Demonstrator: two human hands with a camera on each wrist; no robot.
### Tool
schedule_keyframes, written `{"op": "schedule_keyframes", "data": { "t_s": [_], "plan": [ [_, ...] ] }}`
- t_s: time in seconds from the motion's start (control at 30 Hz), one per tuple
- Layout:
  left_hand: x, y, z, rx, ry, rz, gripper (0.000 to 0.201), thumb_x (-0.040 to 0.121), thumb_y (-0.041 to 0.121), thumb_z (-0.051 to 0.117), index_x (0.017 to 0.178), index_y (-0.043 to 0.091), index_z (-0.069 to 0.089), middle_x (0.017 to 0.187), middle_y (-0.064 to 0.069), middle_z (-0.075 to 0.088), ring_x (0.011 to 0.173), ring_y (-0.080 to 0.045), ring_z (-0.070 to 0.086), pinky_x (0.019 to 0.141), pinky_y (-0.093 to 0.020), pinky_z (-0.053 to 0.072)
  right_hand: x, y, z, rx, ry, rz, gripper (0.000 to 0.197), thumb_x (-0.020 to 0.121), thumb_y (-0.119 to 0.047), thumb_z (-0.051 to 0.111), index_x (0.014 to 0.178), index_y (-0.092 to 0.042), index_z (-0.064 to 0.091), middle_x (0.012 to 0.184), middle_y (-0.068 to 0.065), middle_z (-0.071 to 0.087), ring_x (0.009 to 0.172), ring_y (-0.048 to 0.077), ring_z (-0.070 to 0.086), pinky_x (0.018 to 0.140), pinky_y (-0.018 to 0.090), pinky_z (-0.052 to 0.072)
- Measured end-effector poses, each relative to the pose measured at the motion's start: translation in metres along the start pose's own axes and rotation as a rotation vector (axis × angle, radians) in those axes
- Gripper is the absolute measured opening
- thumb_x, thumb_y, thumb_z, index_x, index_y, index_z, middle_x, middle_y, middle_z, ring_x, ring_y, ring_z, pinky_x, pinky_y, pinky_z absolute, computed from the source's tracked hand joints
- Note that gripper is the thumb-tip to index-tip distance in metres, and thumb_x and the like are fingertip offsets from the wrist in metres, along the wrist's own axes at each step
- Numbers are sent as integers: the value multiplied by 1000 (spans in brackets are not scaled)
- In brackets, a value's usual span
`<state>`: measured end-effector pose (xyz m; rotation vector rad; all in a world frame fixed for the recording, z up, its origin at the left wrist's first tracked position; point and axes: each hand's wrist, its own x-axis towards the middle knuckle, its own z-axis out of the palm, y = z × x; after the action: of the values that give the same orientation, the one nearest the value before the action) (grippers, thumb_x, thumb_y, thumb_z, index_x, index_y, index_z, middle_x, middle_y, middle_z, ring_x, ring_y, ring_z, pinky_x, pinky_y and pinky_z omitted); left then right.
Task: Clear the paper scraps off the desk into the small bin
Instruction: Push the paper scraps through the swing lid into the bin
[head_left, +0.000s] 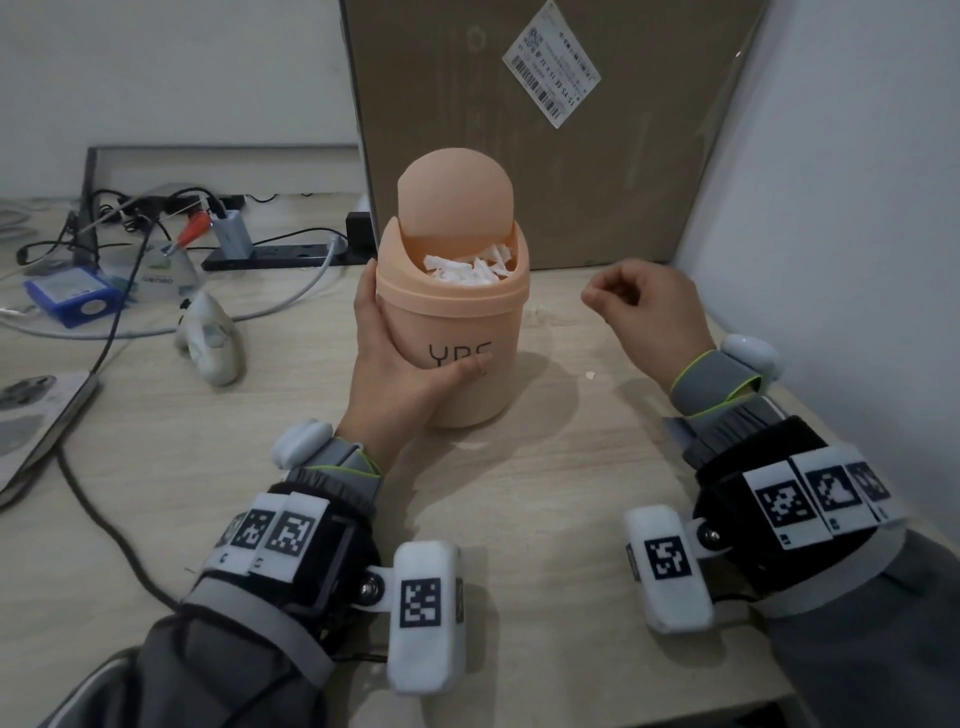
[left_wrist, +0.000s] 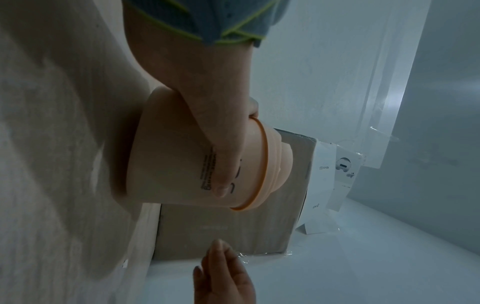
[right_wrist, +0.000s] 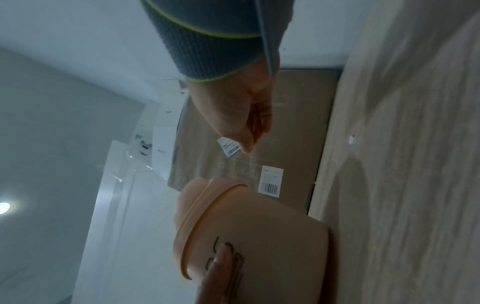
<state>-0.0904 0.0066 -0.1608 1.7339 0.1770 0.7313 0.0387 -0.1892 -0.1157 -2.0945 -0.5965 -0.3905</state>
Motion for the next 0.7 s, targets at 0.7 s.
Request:
{"op": "schedule_keyframes", "data": {
  "t_s": [0.7],
  "plan": [
    [3,-7,-1,-22,-5,3,134,53,35,94,156,34,9,154,11,37,138,-7,44,113,-43,43,-1,44,5,-213,-345,164,17,75,-7,73,92,-10,74,73,2,64,64,9,56,65,13,44]
  ]
}}
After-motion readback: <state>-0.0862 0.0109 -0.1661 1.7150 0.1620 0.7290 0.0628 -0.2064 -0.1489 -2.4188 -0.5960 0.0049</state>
